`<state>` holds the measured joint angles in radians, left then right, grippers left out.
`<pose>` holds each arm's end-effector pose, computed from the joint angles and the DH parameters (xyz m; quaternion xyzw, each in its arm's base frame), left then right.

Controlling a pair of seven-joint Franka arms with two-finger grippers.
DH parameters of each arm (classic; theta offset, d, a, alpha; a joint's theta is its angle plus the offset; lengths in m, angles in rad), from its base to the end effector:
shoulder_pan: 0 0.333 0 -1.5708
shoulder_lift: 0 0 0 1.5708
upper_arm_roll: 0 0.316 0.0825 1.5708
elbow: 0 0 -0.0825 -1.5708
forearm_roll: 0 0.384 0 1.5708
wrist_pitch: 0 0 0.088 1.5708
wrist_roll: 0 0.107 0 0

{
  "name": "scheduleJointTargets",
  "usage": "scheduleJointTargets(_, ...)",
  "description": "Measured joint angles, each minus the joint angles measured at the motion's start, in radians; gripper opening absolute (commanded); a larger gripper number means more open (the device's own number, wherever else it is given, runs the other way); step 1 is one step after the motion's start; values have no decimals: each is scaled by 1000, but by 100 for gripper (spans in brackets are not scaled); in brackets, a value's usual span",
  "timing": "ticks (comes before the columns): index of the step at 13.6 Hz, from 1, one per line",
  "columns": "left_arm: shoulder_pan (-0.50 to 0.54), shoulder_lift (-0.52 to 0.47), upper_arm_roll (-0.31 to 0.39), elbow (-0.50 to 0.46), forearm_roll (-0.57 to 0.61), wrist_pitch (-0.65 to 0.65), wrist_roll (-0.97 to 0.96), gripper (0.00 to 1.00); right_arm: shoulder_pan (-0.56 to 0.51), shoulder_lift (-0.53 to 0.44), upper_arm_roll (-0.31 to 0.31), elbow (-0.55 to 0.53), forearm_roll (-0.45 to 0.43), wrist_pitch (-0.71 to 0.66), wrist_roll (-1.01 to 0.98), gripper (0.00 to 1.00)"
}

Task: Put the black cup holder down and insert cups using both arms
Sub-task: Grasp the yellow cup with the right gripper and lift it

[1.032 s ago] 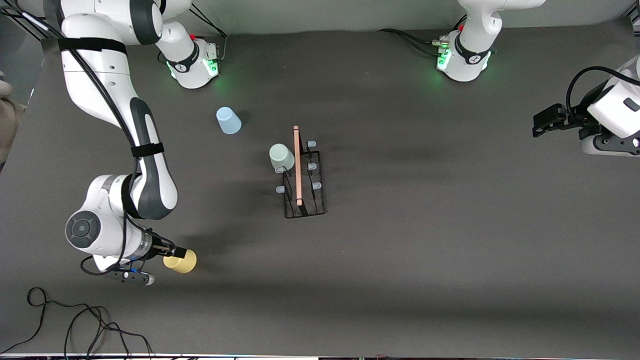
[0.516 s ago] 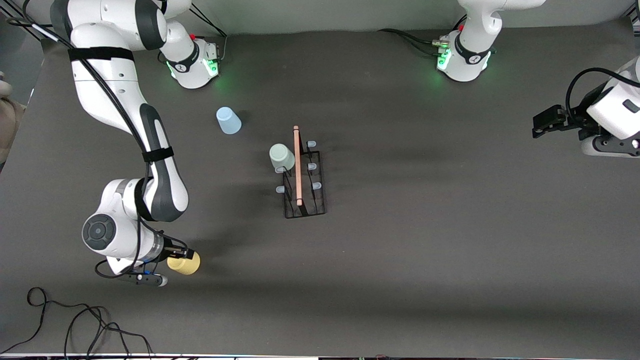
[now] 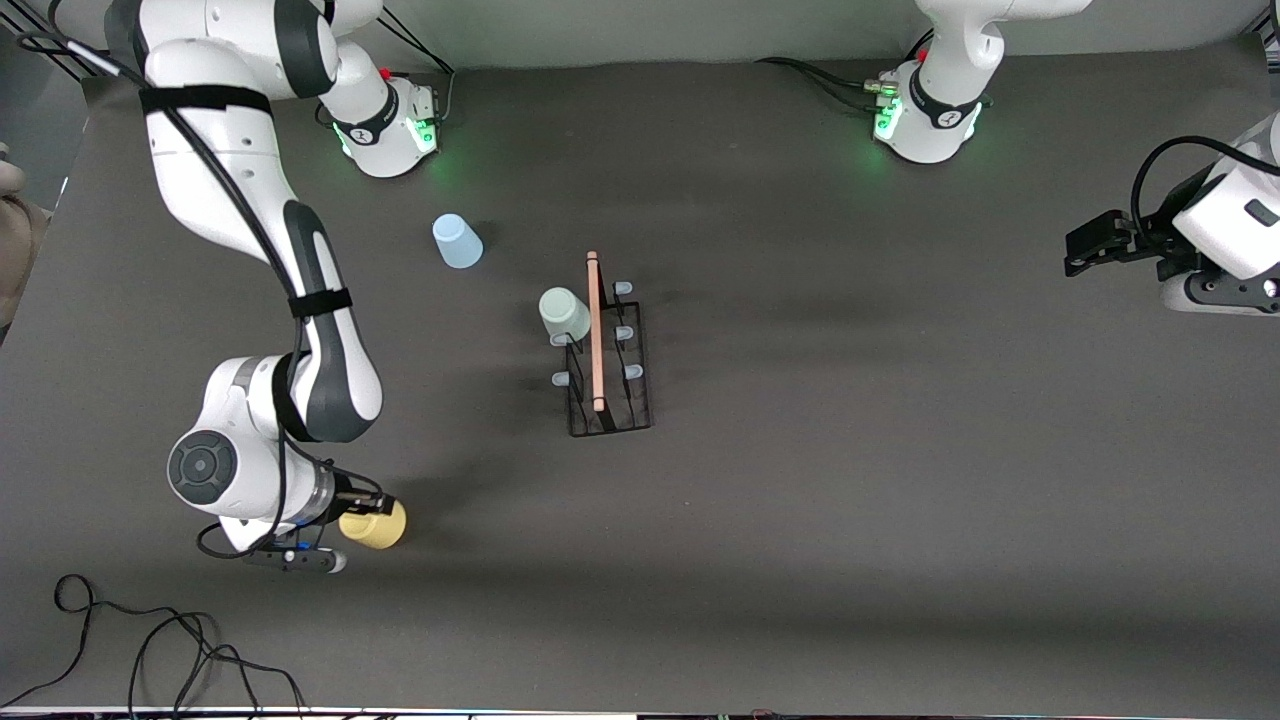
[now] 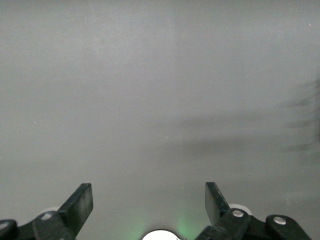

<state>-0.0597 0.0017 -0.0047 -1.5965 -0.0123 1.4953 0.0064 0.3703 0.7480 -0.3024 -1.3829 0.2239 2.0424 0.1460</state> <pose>0.5445 -0.0365 0.6053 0.9980 -0.0355 -0.0516 0.0047 0.7172 0.1060 0.2766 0.9980 -0.0573 -0.0260 0.0077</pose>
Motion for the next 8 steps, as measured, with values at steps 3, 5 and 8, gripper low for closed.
scheduleJointTargets(3,0,0,-1,0,2,1,0,100,41,-98,1,24,9,-143,81,15)
scheduleJointTargets(5,0,0,-3,0,6,2,0,100,109,-171,6,24,13,-195,186,14)
scheduleJointTargets(8,-1,0,-6,1,11,3,0,100,260,-208,9,17,14,-206,390,13)
